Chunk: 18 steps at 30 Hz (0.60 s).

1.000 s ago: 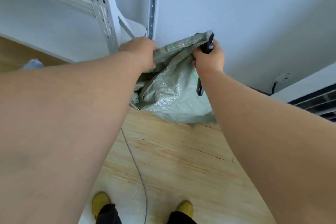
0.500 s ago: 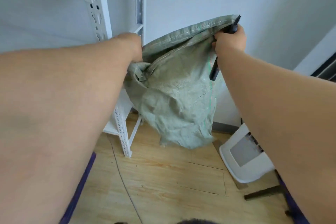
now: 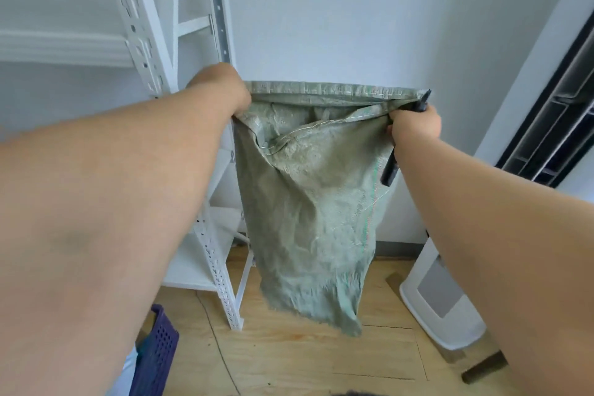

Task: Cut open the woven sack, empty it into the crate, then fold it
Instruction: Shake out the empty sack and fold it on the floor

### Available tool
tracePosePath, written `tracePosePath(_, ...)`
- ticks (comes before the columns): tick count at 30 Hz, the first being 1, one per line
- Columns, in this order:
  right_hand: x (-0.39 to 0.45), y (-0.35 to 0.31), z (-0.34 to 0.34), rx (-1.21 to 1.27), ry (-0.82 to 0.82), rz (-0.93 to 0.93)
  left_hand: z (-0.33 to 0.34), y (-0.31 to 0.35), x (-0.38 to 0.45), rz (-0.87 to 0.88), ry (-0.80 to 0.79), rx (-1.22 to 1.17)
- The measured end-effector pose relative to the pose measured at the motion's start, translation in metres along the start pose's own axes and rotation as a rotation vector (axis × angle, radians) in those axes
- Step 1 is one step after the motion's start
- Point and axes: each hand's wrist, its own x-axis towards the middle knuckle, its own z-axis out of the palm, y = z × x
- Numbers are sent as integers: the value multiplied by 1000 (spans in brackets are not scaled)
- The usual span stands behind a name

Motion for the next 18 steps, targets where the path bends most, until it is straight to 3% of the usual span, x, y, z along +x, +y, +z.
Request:
tracePosePath(1,0,-1,-3,-8,4,8,-3,-2,2,-48,29,-4)
tracePosePath(4,-2,0,-12,9,-41,66,-7,2,4,-180,-333,-210)
tracePosePath(5,-1,3,-14,19,-54,87,-10,3,4,-166,-355,-280)
tracePosePath(8,6,15,-24,-8,6,60,-19,6,14,-23,-203,-615)
tracePosePath(9,8,21,-28,-53,7,62,-19,5,15,40,-231,-544)
tracePosePath(11,7,31,-35,-101,17,80,-17,0,14,1,-240,-209)
tracePosePath(13,6,40,-38,-60,32,85,-12,-5,12,3,31,-71)
tracePosePath(14,4,42,-38,-57,27,101,-10,-5,12,-6,57,-59)
tracePosePath(18,-1,55,-36,-14,-28,205,4,4,2,-110,-153,-132)
